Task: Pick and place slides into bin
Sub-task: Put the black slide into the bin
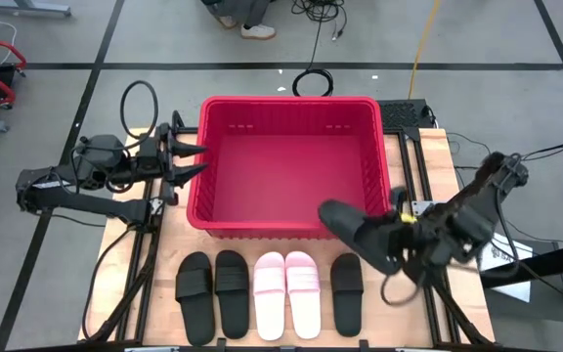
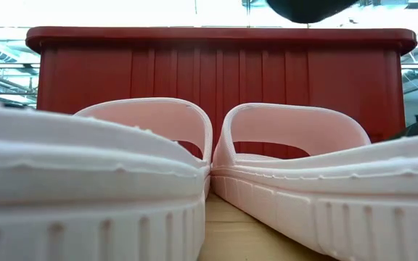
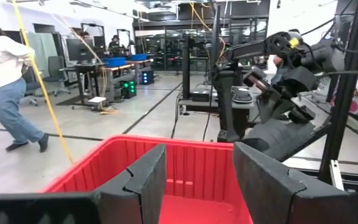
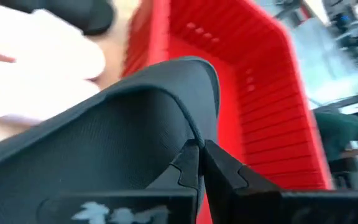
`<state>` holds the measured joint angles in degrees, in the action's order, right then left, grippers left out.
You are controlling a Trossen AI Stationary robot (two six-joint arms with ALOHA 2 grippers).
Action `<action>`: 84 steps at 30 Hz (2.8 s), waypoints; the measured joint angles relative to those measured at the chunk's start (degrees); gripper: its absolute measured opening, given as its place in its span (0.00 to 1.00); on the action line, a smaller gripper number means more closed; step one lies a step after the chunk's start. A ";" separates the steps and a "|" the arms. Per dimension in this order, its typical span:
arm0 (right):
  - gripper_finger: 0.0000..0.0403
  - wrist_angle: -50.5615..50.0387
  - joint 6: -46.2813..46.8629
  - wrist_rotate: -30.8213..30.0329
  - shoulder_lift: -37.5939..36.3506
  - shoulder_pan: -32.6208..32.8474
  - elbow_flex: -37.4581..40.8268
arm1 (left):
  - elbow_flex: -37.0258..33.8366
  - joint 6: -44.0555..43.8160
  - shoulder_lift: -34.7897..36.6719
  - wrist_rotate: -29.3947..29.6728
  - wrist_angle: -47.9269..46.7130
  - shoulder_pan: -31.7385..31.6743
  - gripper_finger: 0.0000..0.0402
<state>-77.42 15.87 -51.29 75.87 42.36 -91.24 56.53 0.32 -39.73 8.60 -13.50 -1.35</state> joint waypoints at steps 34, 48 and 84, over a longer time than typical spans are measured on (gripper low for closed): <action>0.00 33.60 -43.31 18.49 -4.53 -61.86 13.76 | -0.07 -1.91 -8.18 -31.02 6.12 -47.49 0.46; 0.00 50.21 -47.36 23.02 -4.48 -69.82 33.53 | 0.04 -4.32 -9.77 -37.41 10.33 -55.58 0.46; 0.02 69.30 -48.19 22.61 2.58 -75.28 49.37 | 0.04 -6.29 -14.64 -37.13 13.79 -55.14 0.46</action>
<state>-8.12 -32.32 -28.68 78.45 -32.92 -41.88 56.58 -5.97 -54.37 -28.53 0.30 -56.49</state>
